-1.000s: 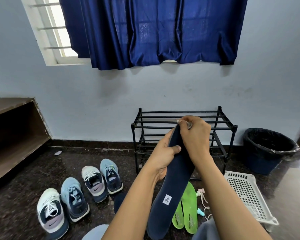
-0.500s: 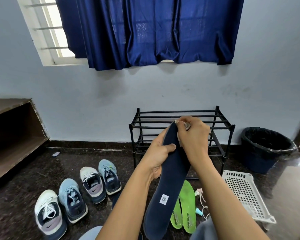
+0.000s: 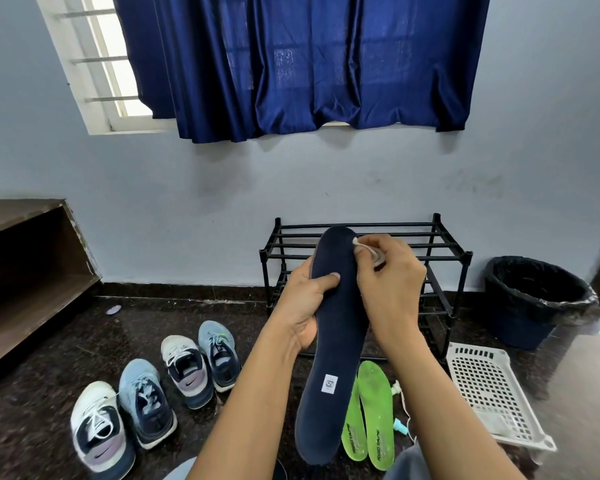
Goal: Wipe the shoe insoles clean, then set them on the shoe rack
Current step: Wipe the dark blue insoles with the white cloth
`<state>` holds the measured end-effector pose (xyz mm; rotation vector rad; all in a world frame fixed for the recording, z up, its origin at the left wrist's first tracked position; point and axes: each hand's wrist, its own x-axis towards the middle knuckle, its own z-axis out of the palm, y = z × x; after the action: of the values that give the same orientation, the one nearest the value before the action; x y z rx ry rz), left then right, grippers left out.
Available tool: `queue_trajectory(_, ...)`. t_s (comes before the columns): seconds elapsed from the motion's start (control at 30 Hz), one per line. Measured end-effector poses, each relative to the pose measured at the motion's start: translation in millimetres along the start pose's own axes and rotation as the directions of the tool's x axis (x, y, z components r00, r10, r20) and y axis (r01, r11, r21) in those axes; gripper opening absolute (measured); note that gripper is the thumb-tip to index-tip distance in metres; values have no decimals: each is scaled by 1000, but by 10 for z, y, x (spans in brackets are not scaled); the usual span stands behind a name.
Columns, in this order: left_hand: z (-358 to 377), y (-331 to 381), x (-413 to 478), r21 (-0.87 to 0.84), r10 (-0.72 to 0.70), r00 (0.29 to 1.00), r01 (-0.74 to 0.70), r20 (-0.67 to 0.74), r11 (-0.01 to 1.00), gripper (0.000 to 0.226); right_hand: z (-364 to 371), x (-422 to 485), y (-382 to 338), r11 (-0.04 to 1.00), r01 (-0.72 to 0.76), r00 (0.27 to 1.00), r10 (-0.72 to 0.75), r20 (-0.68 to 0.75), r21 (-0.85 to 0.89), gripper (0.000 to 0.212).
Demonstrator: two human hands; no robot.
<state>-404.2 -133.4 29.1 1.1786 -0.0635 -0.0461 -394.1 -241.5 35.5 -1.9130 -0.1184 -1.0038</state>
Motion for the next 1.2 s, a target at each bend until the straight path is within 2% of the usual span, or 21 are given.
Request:
queue_trajectory(0.1, -5, 20, 32, -79, -36, 999, 33, -33, 996, 24, 36, -49, 16, 994, 53, 988, -38, 153, -94, 16)
queue_trajectory(0.2, -37, 30, 77, -119, -35, 997, 26, -76, 992, 21, 78, -86, 43, 981, 61, 957, -6, 288, -183, 19)
queue_trajectory(0.47, 29, -38, 15, -79, -43, 998, 39, -54, 996, 25, 102, 85, 112, 983, 57, 991, -34, 130, -176, 15)
queue_trajectory(0.53, 16, -26, -4, -72, -30, 997, 25, -76, 997, 25, 101, 72, 118, 987, 78, 983, -54, 173, -138, 15)
queue_trajectory(0.67, -43, 24, 1, -66, -1, 990, -9, -143, 998, 23, 149, -77, 75, 983, 146, 931, -100, 352, -107, 19)
queue_trajectory(0.77, -18, -9, -28, -72, -14, 993, 5, -114, 997, 25, 172, -24, 112, 982, 141, 961, -104, 258, -128, 17)
queue_trajectory(0.87, 35, -62, -66, -72, -33, 997, 28, -71, 997, 25, 141, 98, 147, 994, 47, 986, -30, 162, -103, 18)
queue_trajectory(0.93, 32, -69, -59, -77, -29, 996, 23, -84, 997, 24, 137, 80, 139, 996, 36, 984, -22, 177, -79, 18)
queue_trajectory(1.07, -25, -46, 7, -72, -3, 992, -6, -124, 997, 23, 207, -112, 84, 981, 178, 949, -151, 277, -75, 17)
queue_trajectory(1.2, 27, -84, 11, -98, -10, 995, 1, -98, 995, 26, 284, -14, 125, 979, 174, 966, -149, 211, -103, 15)
